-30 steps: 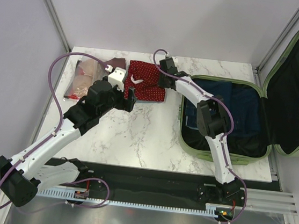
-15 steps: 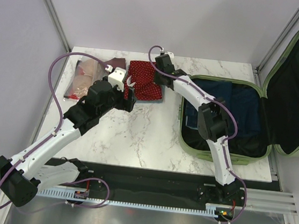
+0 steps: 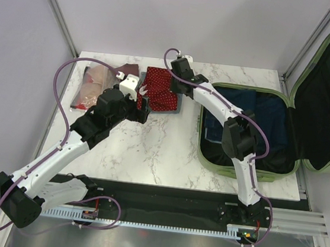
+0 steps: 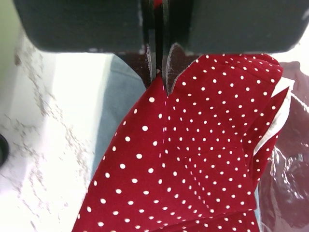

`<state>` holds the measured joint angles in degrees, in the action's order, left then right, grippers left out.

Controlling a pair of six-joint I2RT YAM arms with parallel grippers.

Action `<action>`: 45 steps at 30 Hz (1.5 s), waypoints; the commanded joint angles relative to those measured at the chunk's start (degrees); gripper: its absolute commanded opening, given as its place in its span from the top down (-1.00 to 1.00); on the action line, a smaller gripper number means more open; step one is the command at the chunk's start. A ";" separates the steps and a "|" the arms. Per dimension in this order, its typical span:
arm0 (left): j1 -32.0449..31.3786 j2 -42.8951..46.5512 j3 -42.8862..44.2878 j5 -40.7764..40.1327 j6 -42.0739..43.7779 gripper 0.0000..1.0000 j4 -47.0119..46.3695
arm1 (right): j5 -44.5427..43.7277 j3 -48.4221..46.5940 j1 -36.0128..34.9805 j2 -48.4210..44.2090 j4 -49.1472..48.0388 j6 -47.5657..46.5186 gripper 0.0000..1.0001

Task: Pack the luggage
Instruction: Pick up the clothes at the center of the board, then place the clothes in the luggage.

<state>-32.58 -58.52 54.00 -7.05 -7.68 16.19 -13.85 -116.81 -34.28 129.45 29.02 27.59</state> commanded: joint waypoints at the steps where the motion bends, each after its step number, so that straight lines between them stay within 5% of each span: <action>1: -0.03 0.69 0.58 0.90 -1.37 -0.76 -0.98 | -1.71 2.02 -0.26 -6.57 1.48 -1.05 1.00; 31: -0.12 -0.10 0.49 1.95 -1.99 -0.77 -0.98 | -12.25 20.12 1.32 -27.66 11.94 -10.89 1.00; 45: -0.12 -0.45 0.41 1.34 -1.99 -0.77 -1.07 | -13.67 32.16 12.74 -40.23 10.71 -13.88 1.00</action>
<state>-32.60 -58.76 54.00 -5.80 -8.27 16.19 -25.17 -86.35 -24.47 93.06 41.39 15.75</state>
